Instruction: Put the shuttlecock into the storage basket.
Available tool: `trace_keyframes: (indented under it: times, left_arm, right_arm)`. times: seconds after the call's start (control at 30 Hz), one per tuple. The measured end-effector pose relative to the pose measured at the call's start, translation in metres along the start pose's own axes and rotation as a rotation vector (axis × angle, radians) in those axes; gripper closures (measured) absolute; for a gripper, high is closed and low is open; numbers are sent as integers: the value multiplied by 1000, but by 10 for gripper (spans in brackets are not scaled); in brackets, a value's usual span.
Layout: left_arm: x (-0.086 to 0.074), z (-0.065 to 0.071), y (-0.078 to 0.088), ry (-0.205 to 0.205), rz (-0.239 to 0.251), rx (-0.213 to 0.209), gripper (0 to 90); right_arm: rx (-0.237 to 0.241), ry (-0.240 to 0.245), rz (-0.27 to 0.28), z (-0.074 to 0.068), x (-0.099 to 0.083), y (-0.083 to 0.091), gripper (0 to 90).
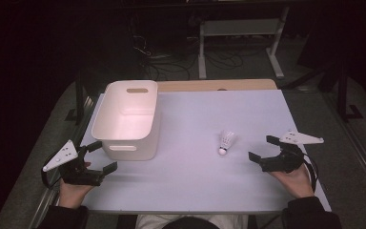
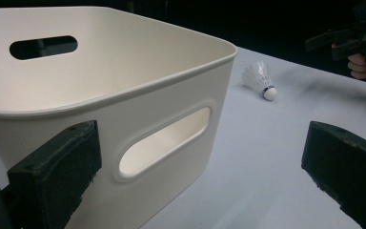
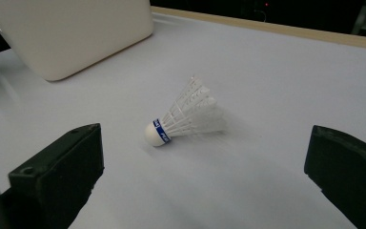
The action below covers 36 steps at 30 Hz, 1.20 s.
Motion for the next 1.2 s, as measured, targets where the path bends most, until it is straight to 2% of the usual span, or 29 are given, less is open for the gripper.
trace_keyframes:
  times: [0.77, 1.2]
  left_arm:
    - [-1, 0, 0, -5, -5, -7, 0]
    - [-1, 2, 1, -7, -7, -10, 0]
  right_arm:
    - [-2, 7, -10, -3, -1, 1, 0]
    - [-15, 15, -42, -4, 0, 0, 0]
Point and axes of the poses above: each handheld gripper's, and its own axes: y roughly backward along the jaws, x roughly out of its top, z roughly to its right, the point moved 9 cm from there along -y, roughly forward along the jaws, and after that the axes turned 9 degrees about -y, right-handed, at the moved point
